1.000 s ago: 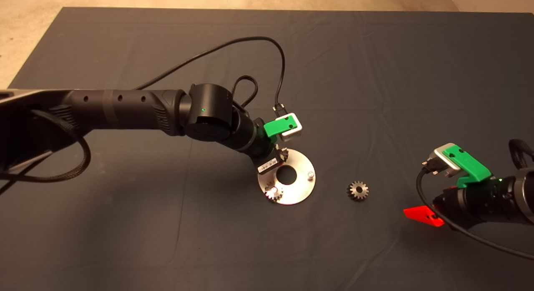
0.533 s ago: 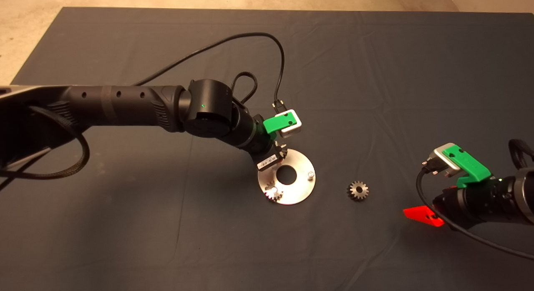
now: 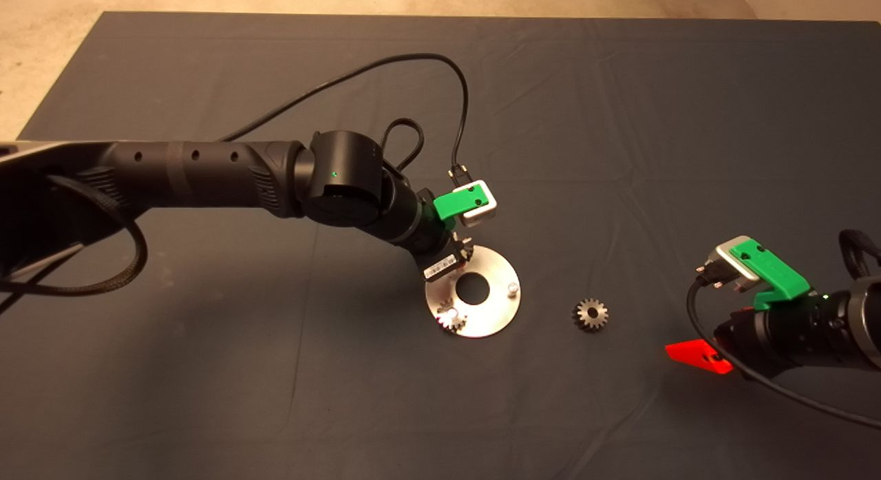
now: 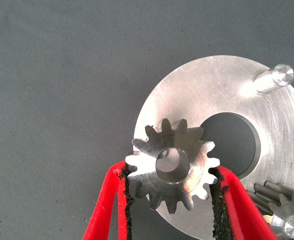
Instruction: Install three planetary gears onto the carrier pins
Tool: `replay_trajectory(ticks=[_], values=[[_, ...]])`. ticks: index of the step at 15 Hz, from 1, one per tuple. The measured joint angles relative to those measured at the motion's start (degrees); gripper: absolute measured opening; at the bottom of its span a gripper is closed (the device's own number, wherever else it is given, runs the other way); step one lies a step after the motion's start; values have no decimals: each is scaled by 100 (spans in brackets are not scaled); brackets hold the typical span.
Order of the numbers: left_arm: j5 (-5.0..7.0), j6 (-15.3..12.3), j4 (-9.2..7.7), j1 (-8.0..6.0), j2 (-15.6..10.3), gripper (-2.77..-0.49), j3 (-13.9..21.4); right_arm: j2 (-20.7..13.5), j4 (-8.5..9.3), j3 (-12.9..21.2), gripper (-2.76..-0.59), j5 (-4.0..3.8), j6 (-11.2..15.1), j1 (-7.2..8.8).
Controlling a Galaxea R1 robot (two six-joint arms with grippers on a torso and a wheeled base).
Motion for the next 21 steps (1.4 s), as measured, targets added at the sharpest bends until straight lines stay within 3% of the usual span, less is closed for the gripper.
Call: replay_trajectory(ticks=[19,21], values=[[-49,-28,-30,1,13,-254,-62,-2,0,0,-63,2,-2,0],[-107,-30,-30,2,12,-253,-62,-2,0,0,-63,0,-2,0]])
